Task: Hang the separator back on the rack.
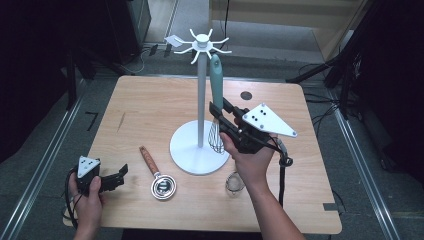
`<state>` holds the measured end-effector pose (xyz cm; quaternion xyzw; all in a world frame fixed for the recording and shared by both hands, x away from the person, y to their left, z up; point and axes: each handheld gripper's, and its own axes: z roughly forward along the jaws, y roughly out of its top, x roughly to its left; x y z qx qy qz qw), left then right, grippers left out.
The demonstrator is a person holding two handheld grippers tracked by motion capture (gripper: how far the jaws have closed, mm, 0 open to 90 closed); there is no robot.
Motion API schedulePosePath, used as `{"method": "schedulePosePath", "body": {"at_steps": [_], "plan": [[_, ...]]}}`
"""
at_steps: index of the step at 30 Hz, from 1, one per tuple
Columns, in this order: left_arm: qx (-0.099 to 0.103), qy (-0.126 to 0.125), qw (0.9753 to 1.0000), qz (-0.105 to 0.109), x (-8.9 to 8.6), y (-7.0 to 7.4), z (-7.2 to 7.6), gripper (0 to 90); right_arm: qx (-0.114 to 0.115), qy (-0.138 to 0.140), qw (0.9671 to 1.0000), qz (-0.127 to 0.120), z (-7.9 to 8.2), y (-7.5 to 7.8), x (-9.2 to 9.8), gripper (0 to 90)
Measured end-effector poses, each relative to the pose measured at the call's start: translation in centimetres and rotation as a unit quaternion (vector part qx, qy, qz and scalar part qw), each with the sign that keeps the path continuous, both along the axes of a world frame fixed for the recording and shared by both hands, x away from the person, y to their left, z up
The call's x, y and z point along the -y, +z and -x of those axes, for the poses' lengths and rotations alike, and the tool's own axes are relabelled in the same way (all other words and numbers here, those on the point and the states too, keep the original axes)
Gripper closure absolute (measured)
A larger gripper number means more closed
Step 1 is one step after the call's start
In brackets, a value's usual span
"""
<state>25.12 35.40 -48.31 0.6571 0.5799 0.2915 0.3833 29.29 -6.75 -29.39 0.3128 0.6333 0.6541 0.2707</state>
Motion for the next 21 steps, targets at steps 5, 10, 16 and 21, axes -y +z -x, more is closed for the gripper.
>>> {"method": "schedulePosePath", "body": {"at_steps": [5, 10, 16, 21], "plan": [[0.000, 0.000, 1.0000, 0.000, -0.01, 0.00, -0.01, 0.0, -0.003, -0.002, 1.0000, 0.001, -0.30, -0.12, -0.13, 70.8], [0.000, 0.000, 1.0000, 0.001, -0.02, 0.00, -0.01, 0.0, -0.004, -0.001, 1.0000, 0.002, -0.53, -0.22, -0.35, 70.8], [0.000, -0.001, 1.0000, 0.001, -0.02, 0.00, 0.00, 0.0, -0.004, -0.002, 1.0000, 0.000, -0.75, -0.26, -0.54, 70.8], [0.000, -0.001, 1.0000, 0.001, -0.01, 0.00, 0.00, 0.0, -0.004, -0.004, 1.0000, -0.001, -0.87, -0.30, -0.60, 70.8]]}}
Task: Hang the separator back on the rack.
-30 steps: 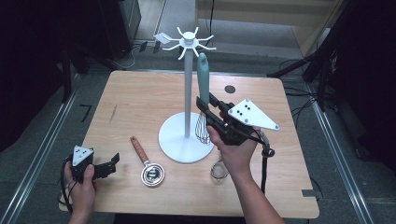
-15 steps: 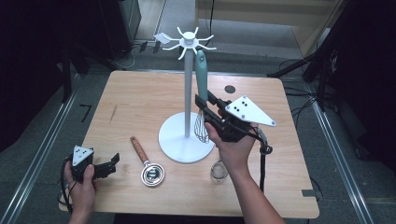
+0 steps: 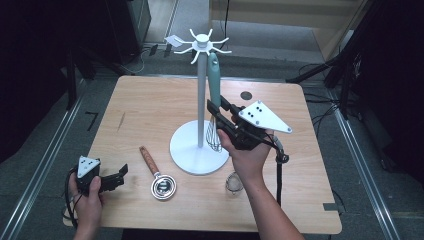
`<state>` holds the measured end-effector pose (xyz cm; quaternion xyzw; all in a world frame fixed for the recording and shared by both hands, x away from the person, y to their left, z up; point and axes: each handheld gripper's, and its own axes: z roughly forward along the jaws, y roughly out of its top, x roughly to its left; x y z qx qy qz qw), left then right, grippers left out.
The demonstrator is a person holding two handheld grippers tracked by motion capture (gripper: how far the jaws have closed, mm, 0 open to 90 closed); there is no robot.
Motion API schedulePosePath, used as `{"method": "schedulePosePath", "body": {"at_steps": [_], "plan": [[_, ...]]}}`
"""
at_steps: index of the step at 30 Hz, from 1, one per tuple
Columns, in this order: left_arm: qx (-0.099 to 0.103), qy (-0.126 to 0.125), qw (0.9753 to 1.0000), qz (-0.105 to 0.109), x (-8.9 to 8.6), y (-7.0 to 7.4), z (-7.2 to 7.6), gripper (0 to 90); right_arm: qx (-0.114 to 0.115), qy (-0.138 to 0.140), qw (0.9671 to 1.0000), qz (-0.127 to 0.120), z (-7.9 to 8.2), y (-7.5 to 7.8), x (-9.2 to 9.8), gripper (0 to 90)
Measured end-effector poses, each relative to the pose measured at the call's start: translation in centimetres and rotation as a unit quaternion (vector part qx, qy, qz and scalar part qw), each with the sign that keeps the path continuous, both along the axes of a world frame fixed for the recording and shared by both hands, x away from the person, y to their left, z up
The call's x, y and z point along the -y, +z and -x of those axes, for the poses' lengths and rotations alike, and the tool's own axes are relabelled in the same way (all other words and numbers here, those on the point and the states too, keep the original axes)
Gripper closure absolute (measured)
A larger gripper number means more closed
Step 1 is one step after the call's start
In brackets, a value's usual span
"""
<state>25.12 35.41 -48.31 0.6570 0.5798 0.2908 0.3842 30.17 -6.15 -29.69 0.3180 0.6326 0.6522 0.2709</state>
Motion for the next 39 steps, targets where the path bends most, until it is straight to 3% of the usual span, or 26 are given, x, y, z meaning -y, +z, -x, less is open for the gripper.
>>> {"method": "schedulePosePath", "body": {"at_steps": [17, 22, 29, 39], "plan": [[0.001, -0.001, 1.0000, -0.001, 0.0, 0.0, 0.0, 0.0, 0.004, 0.002, 1.0000, 0.001, -0.2, -0.4, -0.1, 70.6], [0.000, 0.000, 1.0000, -0.001, 0.0, 0.0, 0.0, 0.0, -0.003, 0.002, 1.0000, 0.003, -0.2, -0.3, -0.1, 69.3], [0.000, 0.000, 1.0000, -0.001, 0.0, 0.0, 0.0, 0.0, 0.009, 0.006, 0.9999, 0.003, 0.0, 0.4, 0.2, 66.0], [0.000, 0.000, 1.0000, -0.001, 0.0, 0.0, 0.0, 0.0, 0.031, 0.008, 0.9995, 0.005, 0.3, 2.2, 0.9, 79.9]]}}
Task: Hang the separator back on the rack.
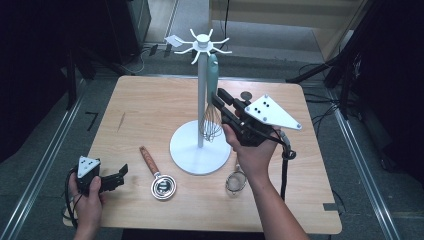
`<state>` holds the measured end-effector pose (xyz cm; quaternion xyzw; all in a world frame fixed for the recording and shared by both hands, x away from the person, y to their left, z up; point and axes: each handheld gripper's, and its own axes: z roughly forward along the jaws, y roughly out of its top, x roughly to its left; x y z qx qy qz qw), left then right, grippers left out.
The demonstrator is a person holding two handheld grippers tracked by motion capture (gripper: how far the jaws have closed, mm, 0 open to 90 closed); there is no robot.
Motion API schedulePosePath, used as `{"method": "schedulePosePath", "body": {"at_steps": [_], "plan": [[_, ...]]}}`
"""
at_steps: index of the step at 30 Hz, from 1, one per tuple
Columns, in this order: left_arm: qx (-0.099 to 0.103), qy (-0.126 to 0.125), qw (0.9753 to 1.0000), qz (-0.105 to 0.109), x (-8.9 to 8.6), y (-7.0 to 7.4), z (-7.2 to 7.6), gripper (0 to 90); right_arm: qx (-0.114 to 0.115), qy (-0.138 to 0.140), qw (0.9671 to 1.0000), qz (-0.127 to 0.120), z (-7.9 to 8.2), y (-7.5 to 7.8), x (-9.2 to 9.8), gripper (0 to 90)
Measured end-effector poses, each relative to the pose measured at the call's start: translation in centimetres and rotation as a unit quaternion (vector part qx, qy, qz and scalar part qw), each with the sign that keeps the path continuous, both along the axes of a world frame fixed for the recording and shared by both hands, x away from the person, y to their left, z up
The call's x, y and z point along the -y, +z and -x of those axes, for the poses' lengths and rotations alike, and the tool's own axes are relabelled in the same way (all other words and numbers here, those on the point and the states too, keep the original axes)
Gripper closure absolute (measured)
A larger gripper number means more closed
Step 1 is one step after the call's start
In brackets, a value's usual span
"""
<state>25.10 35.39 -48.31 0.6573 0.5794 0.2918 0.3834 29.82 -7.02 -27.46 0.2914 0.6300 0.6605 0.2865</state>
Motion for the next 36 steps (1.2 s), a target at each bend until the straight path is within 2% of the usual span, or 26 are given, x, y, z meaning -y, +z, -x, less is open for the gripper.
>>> {"method": "schedulePosePath", "body": {"at_steps": [5, 13, 27, 32, 36], "plan": [[-0.001, 0.000, 1.0000, 0.000, 0.0, 0.0, 0.0, 0.0, 0.006, 0.003, 1.0000, 0.006, 0.0, 1.1, 0.2, 90.0], [-0.001, 0.000, 1.0000, 0.000, 0.0, 0.0, 0.0, 0.0, 0.018, -0.012, 0.9997, -0.006, -0.3, 2.2, 0.2, 90.0], [-0.002, 0.000, 1.0000, 0.000, 0.0, 0.0, 0.0, 0.0, 0.039, -0.018, 0.9988, -0.023, -0.5, 4.5, 0.0, 90.0], [-0.002, 0.000, 1.0000, 0.000, 0.0, 0.0, 0.0, 0.0, 0.038, -0.008, 0.9982, -0.046, -0.4, 5.4, 0.3, 90.0], [-0.001, 0.000, 1.0000, 0.001, 0.0, 0.0, 0.0, 0.0, 0.044, -0.006, 0.9980, -0.045, -0.1, 5.9, 0.0, 90.0]]}}
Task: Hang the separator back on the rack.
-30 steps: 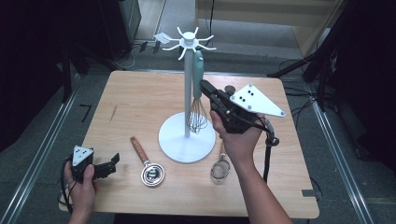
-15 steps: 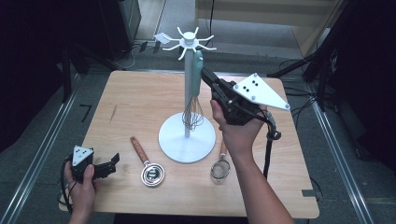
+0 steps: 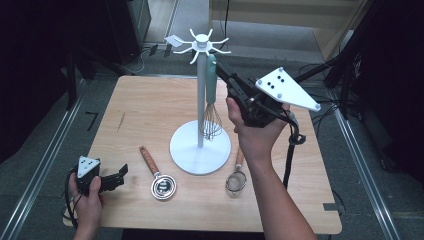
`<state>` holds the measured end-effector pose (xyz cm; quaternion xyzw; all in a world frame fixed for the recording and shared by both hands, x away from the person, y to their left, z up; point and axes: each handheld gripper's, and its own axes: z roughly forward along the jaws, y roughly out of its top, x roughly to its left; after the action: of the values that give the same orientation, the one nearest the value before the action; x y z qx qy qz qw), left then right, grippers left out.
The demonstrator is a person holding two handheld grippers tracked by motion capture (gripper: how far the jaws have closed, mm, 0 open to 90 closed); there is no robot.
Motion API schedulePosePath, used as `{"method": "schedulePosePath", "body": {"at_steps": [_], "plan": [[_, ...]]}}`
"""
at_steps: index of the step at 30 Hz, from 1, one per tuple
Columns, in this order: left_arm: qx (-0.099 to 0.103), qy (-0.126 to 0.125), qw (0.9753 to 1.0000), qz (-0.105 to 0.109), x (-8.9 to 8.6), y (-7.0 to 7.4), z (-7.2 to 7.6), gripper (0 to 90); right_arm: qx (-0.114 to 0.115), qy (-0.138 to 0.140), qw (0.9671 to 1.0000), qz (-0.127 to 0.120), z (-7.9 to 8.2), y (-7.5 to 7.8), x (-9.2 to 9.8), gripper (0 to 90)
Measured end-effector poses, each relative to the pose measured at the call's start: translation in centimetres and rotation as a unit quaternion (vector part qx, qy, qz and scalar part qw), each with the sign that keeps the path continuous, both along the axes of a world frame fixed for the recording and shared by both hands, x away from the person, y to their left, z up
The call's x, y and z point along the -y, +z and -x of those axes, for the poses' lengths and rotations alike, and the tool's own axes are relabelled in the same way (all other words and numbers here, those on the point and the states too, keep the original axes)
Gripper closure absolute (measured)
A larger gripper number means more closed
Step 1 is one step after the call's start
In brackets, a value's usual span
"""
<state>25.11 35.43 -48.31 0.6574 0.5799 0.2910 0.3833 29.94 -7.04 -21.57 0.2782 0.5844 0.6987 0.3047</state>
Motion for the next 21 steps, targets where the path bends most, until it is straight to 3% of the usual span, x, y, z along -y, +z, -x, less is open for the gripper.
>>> {"method": "schedulePosePath", "body": {"at_steps": [14, 21], "plan": [[-0.001, 0.000, 1.0000, 0.000, 0.0, 0.0, 0.0, 0.0, 0.006, 0.013, 0.9995, 0.030, 0.5, 0.0, -2.8, 90.0], [0.000, -0.001, 1.0000, 0.000, 0.0, 0.0, 0.0, 0.0, 0.002, 0.004, 0.9992, 0.039, 0.6, -0.7, -2.2, 90.0]]}}
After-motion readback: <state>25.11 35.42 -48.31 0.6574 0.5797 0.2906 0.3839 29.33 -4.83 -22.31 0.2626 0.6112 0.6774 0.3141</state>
